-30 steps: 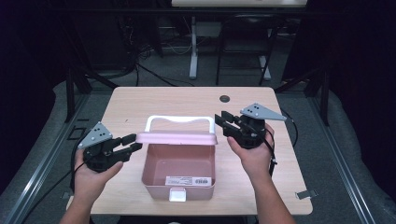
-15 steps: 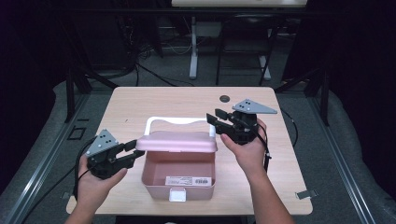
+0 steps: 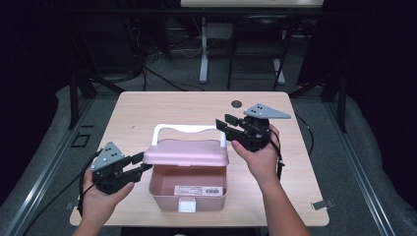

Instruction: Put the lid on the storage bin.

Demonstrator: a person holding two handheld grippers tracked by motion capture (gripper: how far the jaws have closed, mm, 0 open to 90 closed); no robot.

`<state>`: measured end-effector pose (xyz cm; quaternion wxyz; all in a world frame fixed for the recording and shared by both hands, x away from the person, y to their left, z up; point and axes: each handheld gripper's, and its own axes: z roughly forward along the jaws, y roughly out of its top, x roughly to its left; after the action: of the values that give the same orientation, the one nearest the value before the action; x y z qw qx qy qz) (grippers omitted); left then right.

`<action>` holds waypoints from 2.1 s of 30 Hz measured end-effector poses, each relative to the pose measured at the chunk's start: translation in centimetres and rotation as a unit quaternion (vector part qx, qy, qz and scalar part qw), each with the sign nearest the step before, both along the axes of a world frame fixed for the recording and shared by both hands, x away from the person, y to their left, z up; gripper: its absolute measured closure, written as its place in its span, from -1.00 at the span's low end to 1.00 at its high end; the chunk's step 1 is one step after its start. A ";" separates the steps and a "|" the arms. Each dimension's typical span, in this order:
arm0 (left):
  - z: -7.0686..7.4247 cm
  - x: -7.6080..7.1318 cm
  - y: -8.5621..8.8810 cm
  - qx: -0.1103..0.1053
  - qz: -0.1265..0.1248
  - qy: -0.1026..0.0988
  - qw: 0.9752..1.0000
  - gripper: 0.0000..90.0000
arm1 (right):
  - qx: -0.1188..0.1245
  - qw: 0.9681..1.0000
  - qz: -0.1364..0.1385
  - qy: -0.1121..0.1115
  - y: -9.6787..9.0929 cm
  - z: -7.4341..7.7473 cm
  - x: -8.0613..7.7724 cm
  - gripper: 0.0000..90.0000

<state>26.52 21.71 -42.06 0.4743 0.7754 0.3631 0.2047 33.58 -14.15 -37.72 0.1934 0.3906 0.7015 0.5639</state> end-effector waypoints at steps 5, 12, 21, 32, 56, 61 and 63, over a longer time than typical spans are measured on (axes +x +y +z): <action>-0.3 -0.4 0.3 -0.008 -0.002 0.004 1.000 0.41 | 0.002 1.000 -0.002 0.001 -0.1 0.0 0.1 0.33; -0.5 -1.0 0.4 -0.007 -0.001 0.001 1.000 0.46 | 0.002 1.000 0.000 0.003 -0.2 -0.1 0.1 0.33; -0.7 -1.4 0.4 -0.001 -0.001 0.002 1.000 0.48 | 0.003 1.000 -0.002 0.004 -0.3 -0.1 0.2 0.33; -1.3 -1.8 0.6 -0.001 -0.005 0.008 1.000 0.49 | 0.003 1.000 -0.008 0.004 -0.7 -0.1 0.1 0.33; -3.0 -2.6 0.8 0.008 -0.013 0.030 0.999 0.55 | 0.000 1.000 -0.010 0.005 -0.5 -0.3 0.1 0.32; -3.2 -2.7 0.8 0.010 -0.013 0.031 0.999 0.56 | 0.002 1.000 -0.010 0.004 -0.6 -0.3 0.1 0.32; -3.3 -2.8 0.8 0.009 -0.012 0.033 0.999 0.56 | 0.001 1.000 -0.010 0.004 -0.6 -0.3 0.1 0.32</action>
<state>23.73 22.48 -45.40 0.4575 0.7906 0.3667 0.1767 33.63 -14.74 -38.02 0.1959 0.4002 0.6977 0.5610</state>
